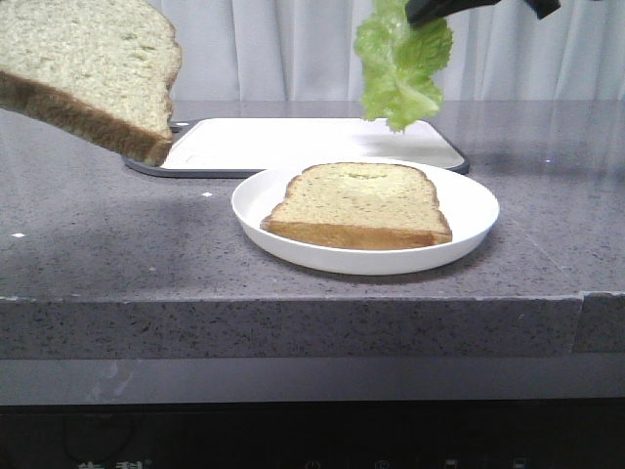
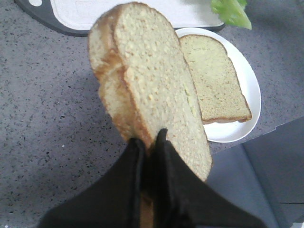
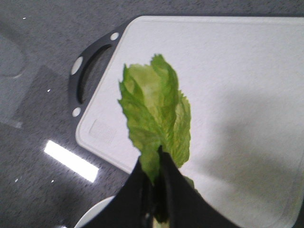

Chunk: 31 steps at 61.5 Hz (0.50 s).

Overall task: Left arm grabs bread, right arm adds lettuce
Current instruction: 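Grasp the lettuce leaf with the right gripper and lift it, then lower the lettuce onto the bottom bread slice and open the right gripper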

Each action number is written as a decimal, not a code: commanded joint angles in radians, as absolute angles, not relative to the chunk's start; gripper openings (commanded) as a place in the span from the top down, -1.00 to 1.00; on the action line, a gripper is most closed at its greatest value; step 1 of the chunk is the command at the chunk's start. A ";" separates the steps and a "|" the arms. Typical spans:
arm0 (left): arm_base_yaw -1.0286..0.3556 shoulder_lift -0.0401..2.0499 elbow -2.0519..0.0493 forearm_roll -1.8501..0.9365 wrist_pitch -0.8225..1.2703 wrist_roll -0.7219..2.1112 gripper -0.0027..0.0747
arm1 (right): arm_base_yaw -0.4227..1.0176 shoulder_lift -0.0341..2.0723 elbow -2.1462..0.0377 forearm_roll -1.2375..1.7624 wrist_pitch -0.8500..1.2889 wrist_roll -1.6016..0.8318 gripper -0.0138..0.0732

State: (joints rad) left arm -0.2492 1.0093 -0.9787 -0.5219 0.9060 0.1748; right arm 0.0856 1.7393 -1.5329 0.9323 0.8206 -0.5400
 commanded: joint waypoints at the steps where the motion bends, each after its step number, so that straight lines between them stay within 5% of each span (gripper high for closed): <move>1: -0.245 0.994 -1.005 -0.543 0.850 0.173 0.98 | 0.081 1.590 -1.438 1.079 0.802 -0.666 0.84; 31: -0.245 0.994 -1.005 -0.543 0.850 0.173 0.98 | 0.083 1.410 -0.949 1.683 1.114 -1.100 0.84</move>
